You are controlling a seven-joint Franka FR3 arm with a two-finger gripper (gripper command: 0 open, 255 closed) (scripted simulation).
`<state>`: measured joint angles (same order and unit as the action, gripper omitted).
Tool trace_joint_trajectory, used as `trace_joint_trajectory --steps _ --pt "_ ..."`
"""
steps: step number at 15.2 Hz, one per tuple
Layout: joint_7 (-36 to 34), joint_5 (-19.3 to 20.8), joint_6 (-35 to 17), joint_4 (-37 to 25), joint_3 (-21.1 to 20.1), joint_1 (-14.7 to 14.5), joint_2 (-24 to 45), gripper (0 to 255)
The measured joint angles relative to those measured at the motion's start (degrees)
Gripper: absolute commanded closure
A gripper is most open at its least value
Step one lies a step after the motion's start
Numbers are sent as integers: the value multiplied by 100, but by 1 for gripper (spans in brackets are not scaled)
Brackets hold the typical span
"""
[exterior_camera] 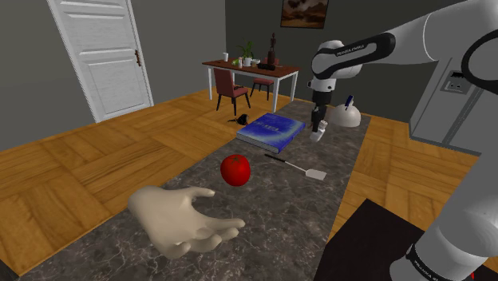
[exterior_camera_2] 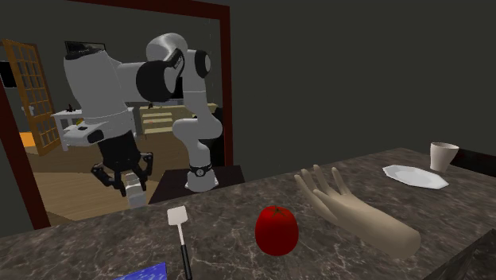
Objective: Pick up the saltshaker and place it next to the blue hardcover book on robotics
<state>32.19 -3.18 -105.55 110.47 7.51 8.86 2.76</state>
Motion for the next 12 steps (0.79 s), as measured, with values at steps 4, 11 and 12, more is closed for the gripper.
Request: trace_joint_trajectory --steps 4,11,12 --pt "28 -17 -295 215 2 3 81 255" --pt "62 -57 -801 528 -6 0 277 255" --pt "69 -61 -876 589 -6 1 292 255"
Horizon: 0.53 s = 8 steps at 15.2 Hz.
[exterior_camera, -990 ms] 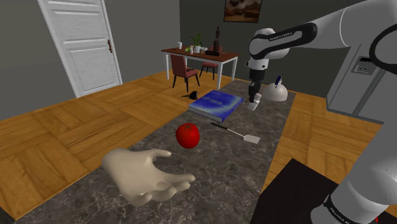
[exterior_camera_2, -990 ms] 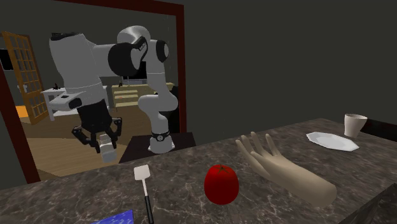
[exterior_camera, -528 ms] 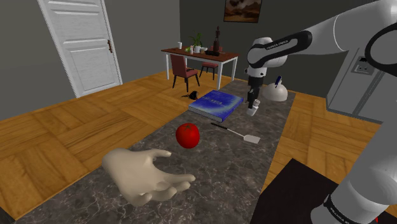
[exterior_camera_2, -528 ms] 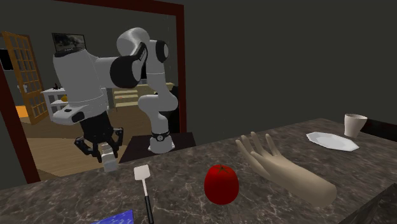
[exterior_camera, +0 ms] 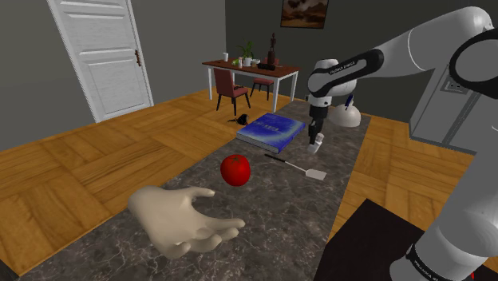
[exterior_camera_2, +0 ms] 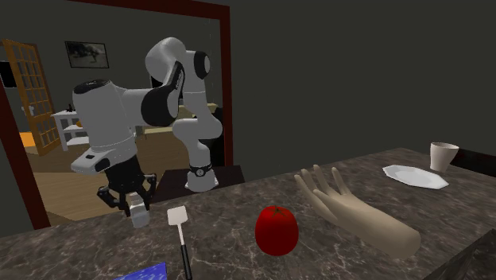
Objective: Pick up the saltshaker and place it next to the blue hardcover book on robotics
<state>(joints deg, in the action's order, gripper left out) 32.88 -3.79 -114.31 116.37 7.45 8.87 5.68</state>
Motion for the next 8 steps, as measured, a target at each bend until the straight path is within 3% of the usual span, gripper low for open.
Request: trace_joint_trajectory --steps 8 --pt "58 -54 -496 237 -5 7 263 255"
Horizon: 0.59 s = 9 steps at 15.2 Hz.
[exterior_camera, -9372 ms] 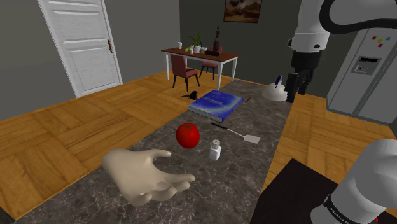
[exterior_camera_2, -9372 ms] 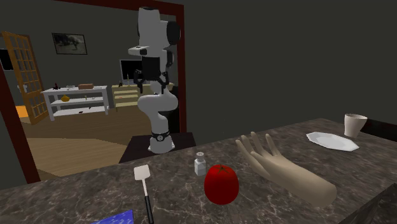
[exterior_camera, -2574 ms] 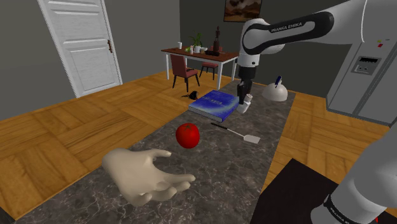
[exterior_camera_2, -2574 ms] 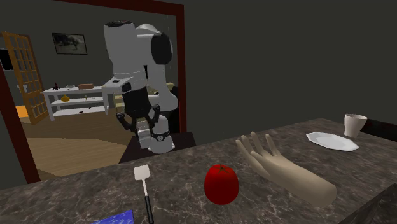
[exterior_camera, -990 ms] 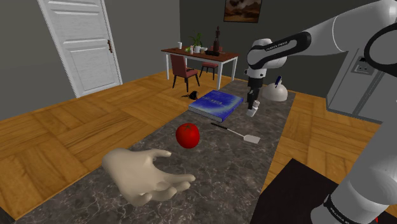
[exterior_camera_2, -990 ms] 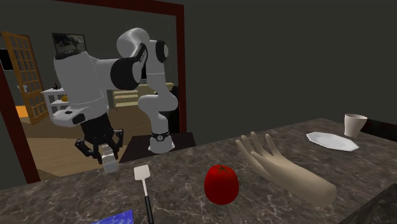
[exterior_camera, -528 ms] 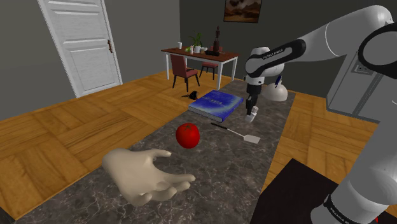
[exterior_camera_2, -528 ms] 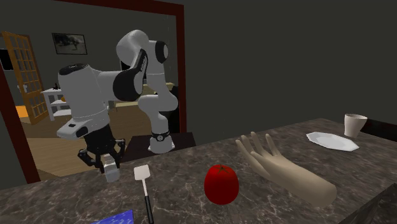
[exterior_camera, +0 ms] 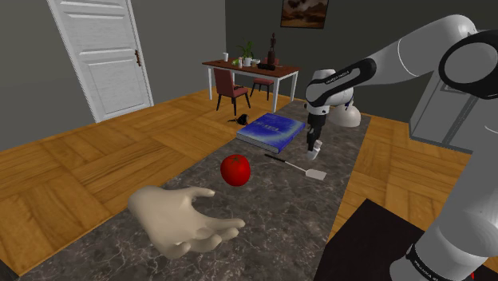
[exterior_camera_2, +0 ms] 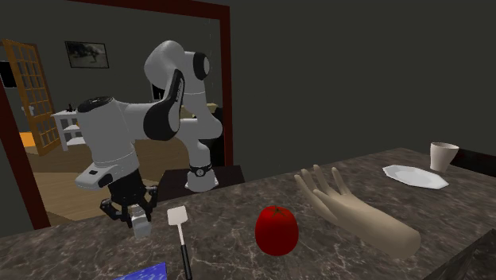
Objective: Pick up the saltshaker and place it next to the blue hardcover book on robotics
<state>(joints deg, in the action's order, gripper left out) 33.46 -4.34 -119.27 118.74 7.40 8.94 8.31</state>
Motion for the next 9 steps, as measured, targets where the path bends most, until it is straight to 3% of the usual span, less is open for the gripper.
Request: trace_joint_trajectory --steps 5,6,9 --pt "3 -2 -24 14 0 0 8 255" --pt "3 -2 -25 14 0 1 8 0" --pt "3 -2 -25 14 0 1 8 0"
